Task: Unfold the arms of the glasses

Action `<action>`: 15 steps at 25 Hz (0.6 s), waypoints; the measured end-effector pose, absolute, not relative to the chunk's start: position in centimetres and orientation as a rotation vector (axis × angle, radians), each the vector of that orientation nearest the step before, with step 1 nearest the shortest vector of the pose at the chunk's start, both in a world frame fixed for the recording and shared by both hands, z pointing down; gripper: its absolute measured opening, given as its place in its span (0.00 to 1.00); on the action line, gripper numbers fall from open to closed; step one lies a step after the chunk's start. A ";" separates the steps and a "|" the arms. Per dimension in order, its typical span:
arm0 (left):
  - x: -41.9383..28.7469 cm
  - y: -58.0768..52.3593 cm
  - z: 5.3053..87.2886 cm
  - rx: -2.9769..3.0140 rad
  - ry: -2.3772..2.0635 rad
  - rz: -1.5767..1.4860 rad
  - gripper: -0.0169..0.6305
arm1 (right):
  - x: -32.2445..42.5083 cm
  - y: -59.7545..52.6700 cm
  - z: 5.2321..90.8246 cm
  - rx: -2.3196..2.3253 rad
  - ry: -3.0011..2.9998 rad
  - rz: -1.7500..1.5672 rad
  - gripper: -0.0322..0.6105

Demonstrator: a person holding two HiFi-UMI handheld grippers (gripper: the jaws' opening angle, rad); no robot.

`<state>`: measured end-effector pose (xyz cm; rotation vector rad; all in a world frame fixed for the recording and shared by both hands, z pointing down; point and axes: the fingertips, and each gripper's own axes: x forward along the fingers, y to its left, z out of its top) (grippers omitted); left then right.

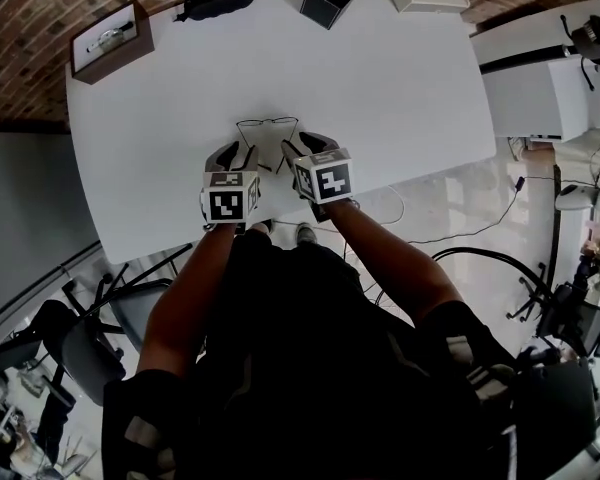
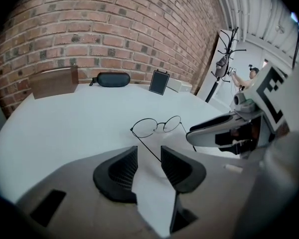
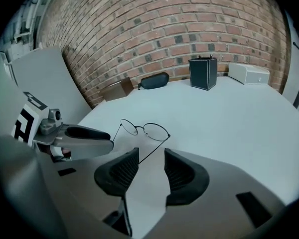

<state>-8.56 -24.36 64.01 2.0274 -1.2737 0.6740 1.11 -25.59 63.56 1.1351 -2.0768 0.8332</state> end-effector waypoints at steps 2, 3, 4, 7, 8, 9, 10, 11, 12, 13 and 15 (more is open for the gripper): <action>-9.1 -24.0 64.0 2.026 -1.285 0.686 0.26 | 1.6 -25.7 63.5 1.124 -2.082 0.795 0.26; -9.4 -23.9 64.0 2.023 -1.293 0.691 0.26 | 1.8 -25.7 63.5 1.118 -2.087 0.778 0.26; -9.6 -23.8 64.0 2.020 -1.301 0.695 0.26 | 1.9 -25.8 63.4 1.111 -2.093 0.760 0.26; -10.0 -23.5 63.9 2.025 -1.310 0.701 0.26 | 2.0 -25.9 63.0 1.084 -2.113 0.699 0.26; -10.0 -23.3 63.9 2.025 -1.306 0.700 0.26 | 2.2 -25.9 62.9 1.080 -2.116 0.681 0.26; -10.0 -23.1 64.0 2.023 -1.300 0.701 0.26 | 2.3 -25.9 62.8 1.078 -2.117 0.667 0.26; -10.0 -22.8 64.0 2.022 -1.291 0.704 0.26 | 2.4 -25.8 62.8 1.076 -2.115 0.655 0.26; -9.9 -22.5 64.0 2.024 -1.280 0.708 0.26 | 2.5 -25.8 62.8 1.075 -2.114 0.646 0.26; -9.8 -22.4 63.9 2.029 -1.267 0.708 0.26 | 2.5 -25.7 62.7 1.073 -2.116 0.637 0.26; -9.6 -22.4 63.8 2.039 -1.256 0.700 0.26 | 2.4 -25.8 62.5 1.073 -2.119 0.629 0.26; -9.5 -22.7 63.3 2.068 -1.245 0.665 0.26 | 2.2 -26.1 62.1 1.077 -2.132 0.608 0.26</action>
